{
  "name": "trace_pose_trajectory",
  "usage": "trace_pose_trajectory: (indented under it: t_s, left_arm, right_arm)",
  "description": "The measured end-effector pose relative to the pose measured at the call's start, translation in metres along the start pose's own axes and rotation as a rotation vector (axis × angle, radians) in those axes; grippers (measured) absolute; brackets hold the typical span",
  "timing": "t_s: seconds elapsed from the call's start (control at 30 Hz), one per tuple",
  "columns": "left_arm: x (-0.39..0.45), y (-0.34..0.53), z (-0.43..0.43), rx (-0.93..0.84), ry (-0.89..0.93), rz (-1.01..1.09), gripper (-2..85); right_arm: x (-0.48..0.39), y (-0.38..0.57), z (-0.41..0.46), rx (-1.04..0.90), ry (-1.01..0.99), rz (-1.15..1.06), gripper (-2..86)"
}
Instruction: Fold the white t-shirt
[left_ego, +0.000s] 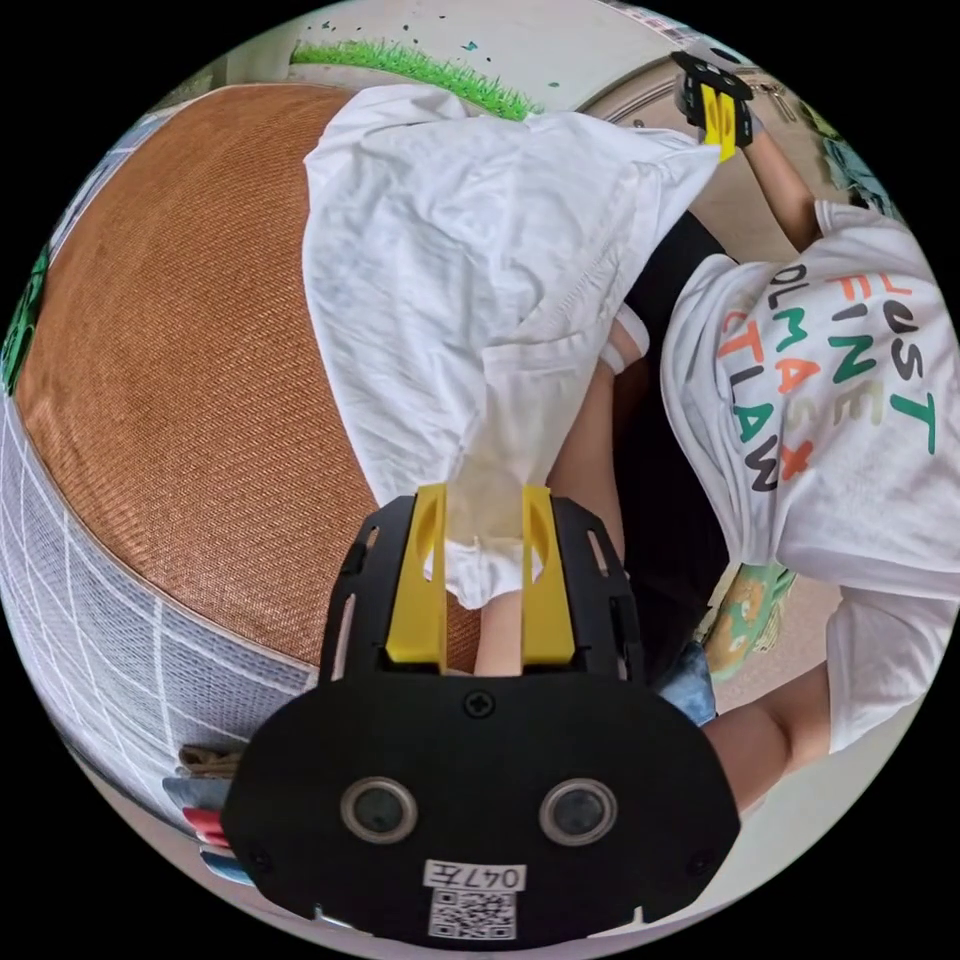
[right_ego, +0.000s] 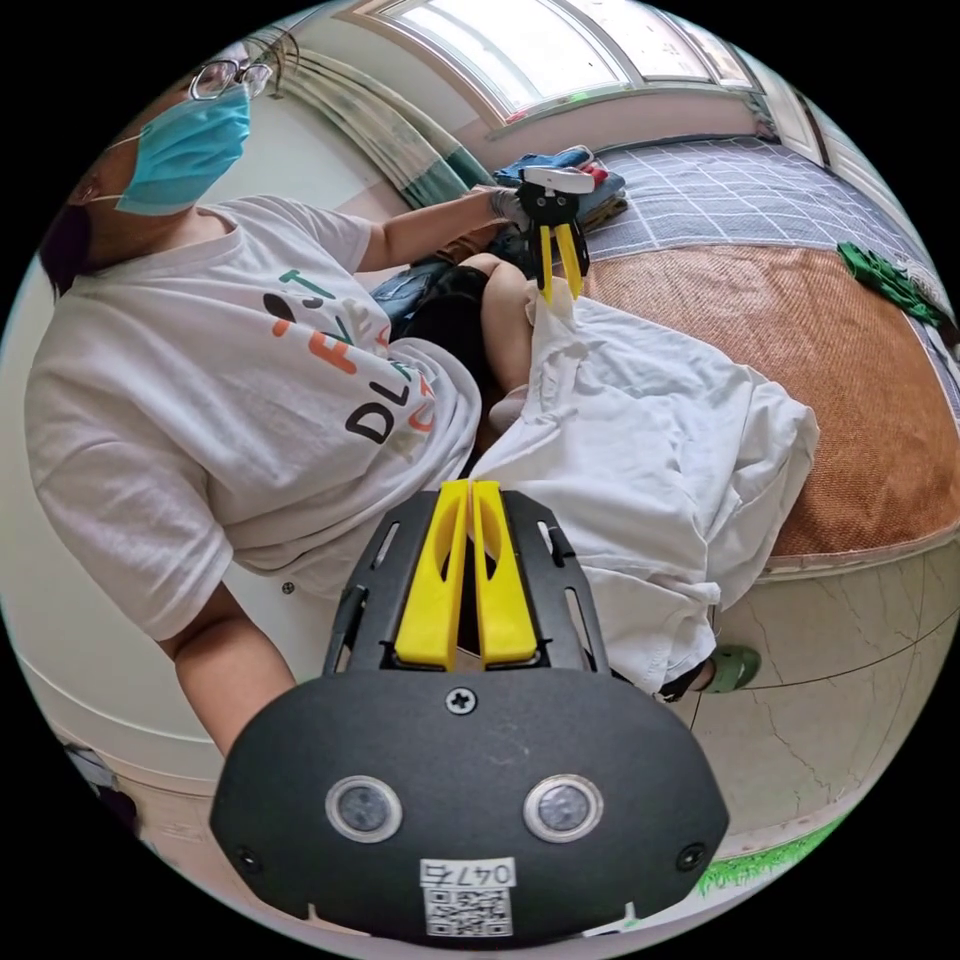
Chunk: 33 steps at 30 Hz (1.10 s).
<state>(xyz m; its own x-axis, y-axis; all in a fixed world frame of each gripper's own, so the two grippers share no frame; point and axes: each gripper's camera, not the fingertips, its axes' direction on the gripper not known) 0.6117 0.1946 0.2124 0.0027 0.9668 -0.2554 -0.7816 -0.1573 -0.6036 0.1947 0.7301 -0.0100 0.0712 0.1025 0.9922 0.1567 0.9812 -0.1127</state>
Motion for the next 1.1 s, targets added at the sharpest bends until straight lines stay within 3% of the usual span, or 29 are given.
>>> trace_pose_trajectory:
  t_s: [0.27, 0.47, 0.67, 0.83, 0.93, 1.1]
  left_arm:
    - [-0.01, 0.041, 0.008, -0.091, 0.122, -0.003, 8.7]
    - [0.021, 0.121, -0.036, -0.065, 0.095, -0.057, 0.3]
    - [0.09, 0.248, -0.147, 0.168, -0.144, -0.149, -0.9]
    - [0.177, 0.393, -0.272, 0.569, -0.302, -0.185, -0.9]
    - [0.237, 0.466, -0.314, 0.716, -0.391, -0.161, -0.9]
    - [0.32, 0.551, -0.342, 0.799, -0.529, -0.174, -1.0]
  right_arm:
    - [-0.021, 0.04, -0.047, 0.033, 0.048, 0.036, -0.6]
    - [-0.058, 0.065, -0.1, 0.069, 0.171, 0.064, -0.7]
    - [-0.129, 0.08, -0.2, 0.225, 0.526, 0.137, -0.7]
    - [-0.218, 0.076, -0.296, 0.404, 0.837, 0.126, -0.6]
    - [-0.28, 0.076, -0.339, 0.496, 0.995, 0.111, -0.5]
    - [-0.368, 0.075, -0.379, 0.621, 1.115, 0.069, -0.5]
